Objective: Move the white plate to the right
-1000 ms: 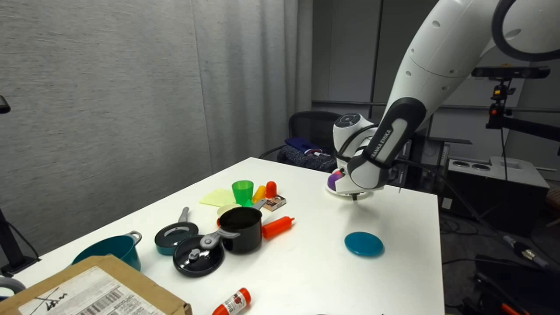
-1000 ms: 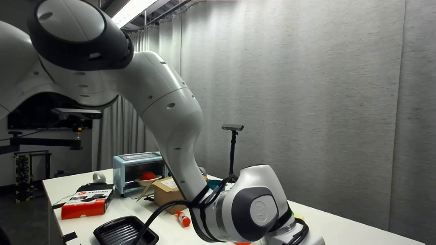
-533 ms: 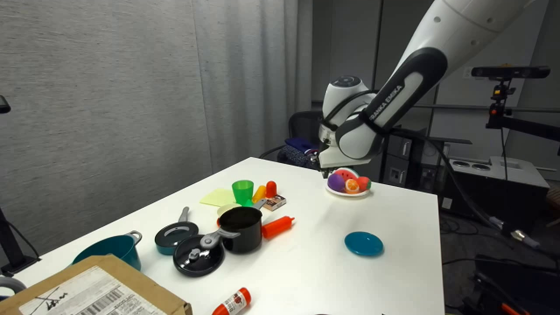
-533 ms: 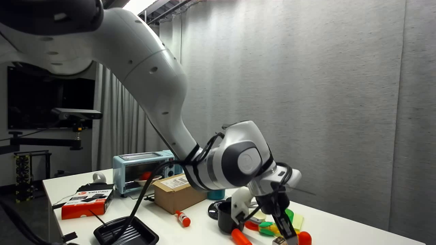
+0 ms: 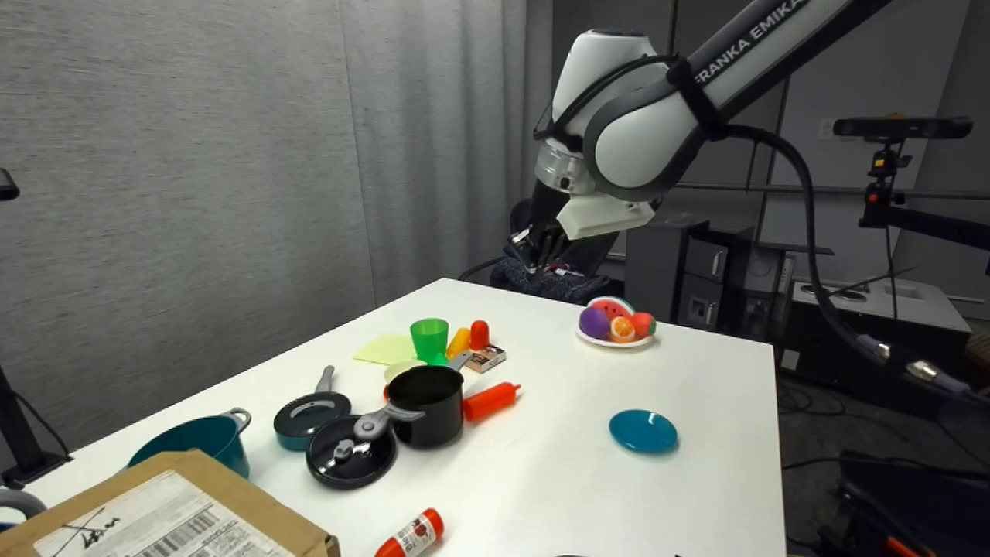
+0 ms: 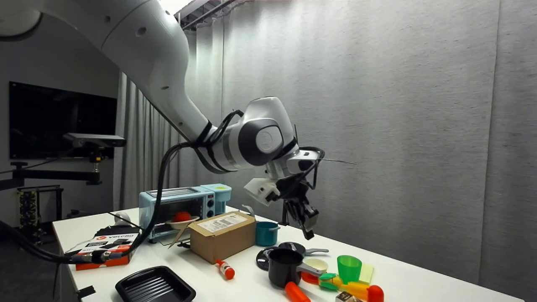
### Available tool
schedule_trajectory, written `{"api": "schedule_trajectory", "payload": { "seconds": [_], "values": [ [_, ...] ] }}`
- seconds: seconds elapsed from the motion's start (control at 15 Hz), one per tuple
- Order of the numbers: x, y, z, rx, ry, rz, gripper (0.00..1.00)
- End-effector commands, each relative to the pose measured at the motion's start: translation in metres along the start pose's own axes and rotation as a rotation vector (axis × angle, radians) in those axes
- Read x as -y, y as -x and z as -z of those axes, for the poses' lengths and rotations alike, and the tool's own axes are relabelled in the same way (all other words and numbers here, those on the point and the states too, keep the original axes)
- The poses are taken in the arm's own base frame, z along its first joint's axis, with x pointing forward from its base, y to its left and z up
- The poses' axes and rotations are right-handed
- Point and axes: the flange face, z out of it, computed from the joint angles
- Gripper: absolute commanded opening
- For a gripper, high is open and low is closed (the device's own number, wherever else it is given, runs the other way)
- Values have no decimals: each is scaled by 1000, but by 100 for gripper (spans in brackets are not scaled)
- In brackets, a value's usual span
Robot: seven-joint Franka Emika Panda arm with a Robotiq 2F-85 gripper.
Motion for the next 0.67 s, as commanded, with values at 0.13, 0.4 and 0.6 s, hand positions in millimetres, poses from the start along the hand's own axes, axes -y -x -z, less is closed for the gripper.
{"api": "schedule_trajectory", "payload": {
  "seconds": [0.13, 0.4, 0.6],
  "values": [
    [41, 47, 52, 45, -67, 313, 0],
    [61, 56, 52, 36, -74, 379, 1],
    [61, 65, 57, 38, -79, 413, 1]
  ]
}}
